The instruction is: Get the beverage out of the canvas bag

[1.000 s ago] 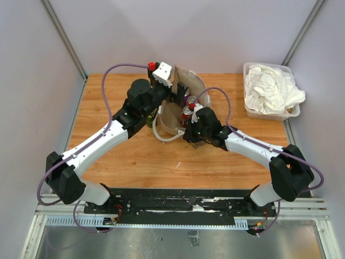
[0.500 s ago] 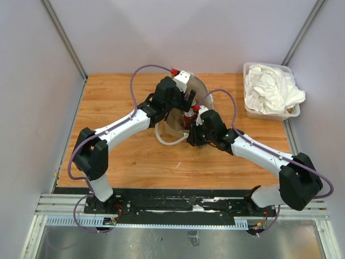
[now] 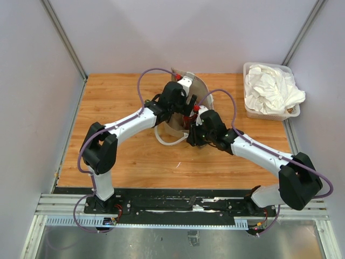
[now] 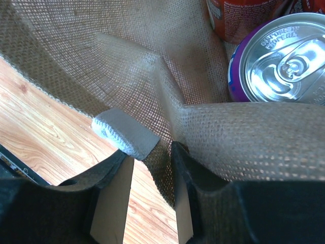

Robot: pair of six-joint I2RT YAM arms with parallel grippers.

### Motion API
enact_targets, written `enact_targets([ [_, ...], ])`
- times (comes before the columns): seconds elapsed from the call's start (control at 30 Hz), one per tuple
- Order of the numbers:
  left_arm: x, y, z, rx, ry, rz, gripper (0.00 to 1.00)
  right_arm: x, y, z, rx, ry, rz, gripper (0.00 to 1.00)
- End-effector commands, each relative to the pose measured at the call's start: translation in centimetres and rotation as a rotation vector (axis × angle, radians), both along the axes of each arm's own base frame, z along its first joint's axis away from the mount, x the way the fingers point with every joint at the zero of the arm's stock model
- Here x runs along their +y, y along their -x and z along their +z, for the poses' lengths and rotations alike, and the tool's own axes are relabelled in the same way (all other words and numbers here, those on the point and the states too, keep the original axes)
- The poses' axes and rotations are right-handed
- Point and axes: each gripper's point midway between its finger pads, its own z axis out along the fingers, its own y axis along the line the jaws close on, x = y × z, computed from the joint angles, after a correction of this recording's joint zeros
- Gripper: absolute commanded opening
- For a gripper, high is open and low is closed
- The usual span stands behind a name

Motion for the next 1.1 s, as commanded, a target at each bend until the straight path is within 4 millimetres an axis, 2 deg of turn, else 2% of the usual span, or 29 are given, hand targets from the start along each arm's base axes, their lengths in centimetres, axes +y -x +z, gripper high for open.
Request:
enact_targets([
  [0.0,-0.1,0.9,-1.3,0.061,0.008,0.010,1.00,-2.9,3.9,-4.8,0.180,0.169,0.016,0.37],
  [0.37,-2.4,1.6,-4.2,0.218,-0.031,-0.066,1.00,-2.8,3.9,-4.6,0.176,0.163,0.014,0.37],
  [0.77,-2.3,1.3,-8.3,0.289,-0.134,-0.080,0.95,-2.8,3.8,-4.7,0.180,0.167,0.012,0.37],
  [0.83,-2.3,1.5,-8.6,0.302,-0.138,-0.081,0.94,-2.9,3.9,-4.7,0.179,0.168,0.013,0.37],
  [0.93,-2.4,1.8,-8.0,0.284,-0.104,-0.089,0.94,-3.0,3.9,-4.9,0.181,0.173,0.012,0.37],
  [1.07,-2.6,1.7,-7.0,0.269,-0.089,-0.094,0.89,-2.9,3.9,-5.1,0.188,0.176,0.015,0.37],
])
